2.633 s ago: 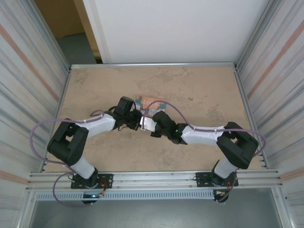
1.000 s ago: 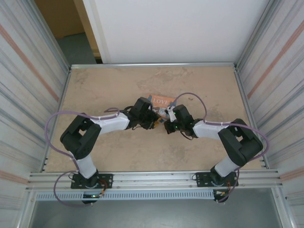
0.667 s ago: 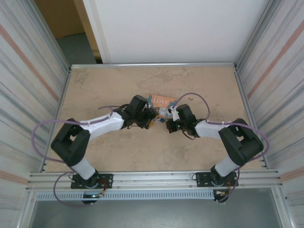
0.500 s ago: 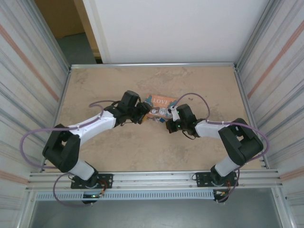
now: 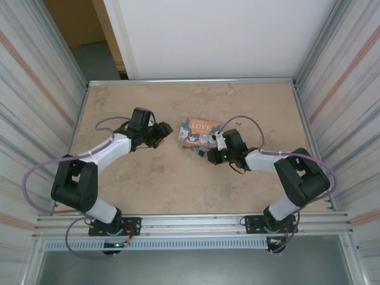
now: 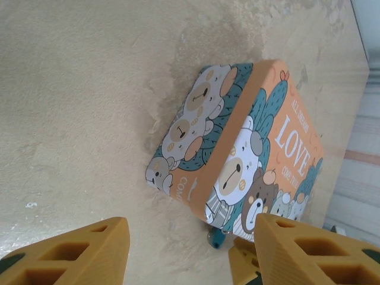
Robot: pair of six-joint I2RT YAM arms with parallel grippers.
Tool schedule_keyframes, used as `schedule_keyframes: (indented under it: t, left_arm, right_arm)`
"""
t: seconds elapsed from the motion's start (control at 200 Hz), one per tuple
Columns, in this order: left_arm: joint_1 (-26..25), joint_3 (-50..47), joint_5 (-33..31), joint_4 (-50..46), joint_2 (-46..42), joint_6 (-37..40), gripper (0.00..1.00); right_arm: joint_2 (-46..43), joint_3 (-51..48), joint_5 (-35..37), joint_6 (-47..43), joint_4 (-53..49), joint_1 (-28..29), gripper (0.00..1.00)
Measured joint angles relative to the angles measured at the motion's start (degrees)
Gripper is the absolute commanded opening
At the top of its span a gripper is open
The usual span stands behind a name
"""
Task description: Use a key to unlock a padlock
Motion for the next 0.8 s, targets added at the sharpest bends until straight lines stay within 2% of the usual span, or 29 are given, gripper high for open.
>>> schedule_keyframes:
  t: [0.266,0.541,0.802]
  left_arm:
    - [-0.07,3.96,5.62,0.07,5.75,8.39,0.60]
    - [-1.68,12.20,10.19,-0.46,14.36,14.73,0.62]
    - [-2.80,15.78,9.46,-3.02,19.23,17.05,0.61]
  right_arm:
    - [-2.67,0.00,-3.34,0.48,-0.70,-1.62,0.38]
    - [-2.91,0.02,-5.90,1.55,-0.48,-2.43,0.39]
    - [-2.89,0.31,-6.43,1.55,-0.76,-2.95,0.39]
